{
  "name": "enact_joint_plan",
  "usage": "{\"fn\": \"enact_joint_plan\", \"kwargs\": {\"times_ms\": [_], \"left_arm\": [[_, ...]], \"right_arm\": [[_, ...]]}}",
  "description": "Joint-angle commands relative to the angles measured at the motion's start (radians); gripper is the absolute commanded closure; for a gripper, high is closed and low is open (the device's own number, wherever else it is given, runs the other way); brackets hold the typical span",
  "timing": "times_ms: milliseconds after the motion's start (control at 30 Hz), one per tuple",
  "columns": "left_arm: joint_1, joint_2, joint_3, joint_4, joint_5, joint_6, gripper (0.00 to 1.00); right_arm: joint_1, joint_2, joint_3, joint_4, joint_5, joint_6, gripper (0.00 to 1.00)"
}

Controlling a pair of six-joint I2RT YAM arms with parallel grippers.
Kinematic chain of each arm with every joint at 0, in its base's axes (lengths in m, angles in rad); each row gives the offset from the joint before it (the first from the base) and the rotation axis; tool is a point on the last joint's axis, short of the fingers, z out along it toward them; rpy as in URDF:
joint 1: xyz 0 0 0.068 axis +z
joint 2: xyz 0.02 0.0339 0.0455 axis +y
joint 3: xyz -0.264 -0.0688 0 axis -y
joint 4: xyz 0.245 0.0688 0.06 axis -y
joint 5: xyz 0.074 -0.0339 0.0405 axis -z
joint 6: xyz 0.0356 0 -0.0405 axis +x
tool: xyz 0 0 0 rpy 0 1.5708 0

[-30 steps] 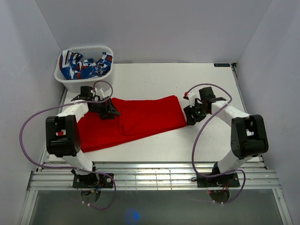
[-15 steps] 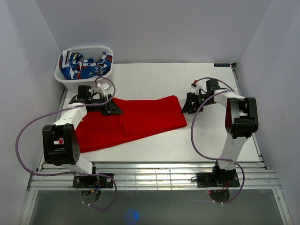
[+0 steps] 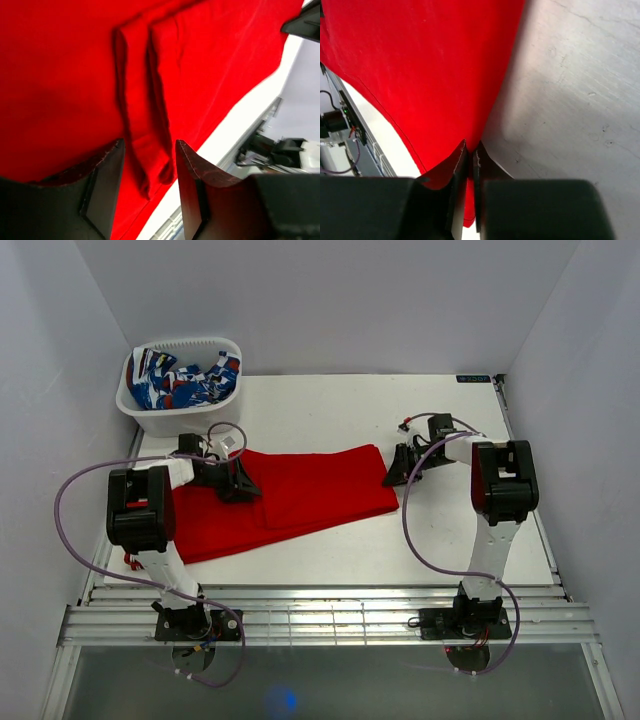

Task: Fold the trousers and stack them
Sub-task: Fold the trousers

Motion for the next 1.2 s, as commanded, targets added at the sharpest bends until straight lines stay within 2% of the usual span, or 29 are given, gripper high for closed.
{"fn": "enact_joint_plan", "kwargs": {"times_ms": [0, 100, 133, 233, 333, 400, 433, 567, 633, 700, 733, 800, 867, 1033, 1067, 1167], "left_arm": [[0.015, -0.098, 0.076, -0.069, -0.066, 0.104, 0.43], [0.058, -0.195, 0.116, -0.145, -0.092, 0.173, 0.39], [0.102, -0.212, 0.134, -0.199, -0.089, 0.185, 0.37], [0.209, -0.26, 0.155, -0.291, -0.086, 0.274, 0.32], [0.289, -0.304, 0.156, -0.336, -0.103, 0.359, 0.25], [0.307, -0.336, 0.141, -0.339, -0.137, 0.391, 0.24], [0.314, -0.346, 0.136, -0.34, -0.167, 0.4, 0.12], [0.317, -0.372, 0.092, -0.337, -0.154, 0.419, 0.11], [0.317, -0.363, 0.076, -0.32, -0.114, 0.397, 0.11], [0.317, -0.335, 0.066, -0.314, -0.062, 0.37, 0.11], [0.317, -0.324, 0.064, -0.313, -0.034, 0.361, 0.02], [0.316, -0.31, 0.038, -0.278, 0.038, 0.331, 0.02], [0.313, -0.307, 0.004, -0.235, 0.067, 0.281, 0.02], [0.27, -0.277, -0.081, -0.129, 0.092, 0.199, 0.16], [0.264, -0.258, -0.091, -0.11, 0.102, 0.199, 0.19], [0.231, -0.219, -0.125, -0.077, 0.142, 0.158, 0.21]], "right_arm": [[-0.007, -0.007, 0.02, -0.002, 0.036, -0.014, 0.92], [-0.064, -0.068, -0.003, -0.017, 0.036, -0.035, 0.92], [-0.078, -0.087, -0.009, -0.037, 0.031, -0.043, 0.92], [-0.213, -0.158, -0.014, -0.098, 0.028, -0.11, 0.92], [-0.346, -0.21, 0.02, -0.228, 0.027, -0.228, 0.92], [-0.442, -0.228, 0.05, -0.337, 0.036, -0.323, 0.92], [-0.473, -0.239, 0.093, -0.374, 0.039, -0.354, 0.92], [-0.558, -0.263, 0.21, -0.587, -0.021, -0.466, 0.92], [-0.558, -0.305, 0.222, -0.607, -0.097, -0.468, 0.92], [-0.549, -0.339, 0.224, -0.595, -0.204, -0.41, 0.92], [-0.54, -0.346, 0.227, -0.588, -0.231, -0.387, 0.92], [-0.5, -0.375, 0.218, -0.524, -0.275, -0.338, 0.92], [-0.446, -0.427, 0.183, -0.422, -0.315, -0.197, 0.92], [-0.278, -0.535, 0.014, -0.001, -0.244, 0.112, 0.92], [-0.218, -0.556, -0.006, 0.05, -0.23, 0.185, 0.92], [-0.108, -0.566, -0.049, 0.19, -0.179, 0.27, 0.92]]}}
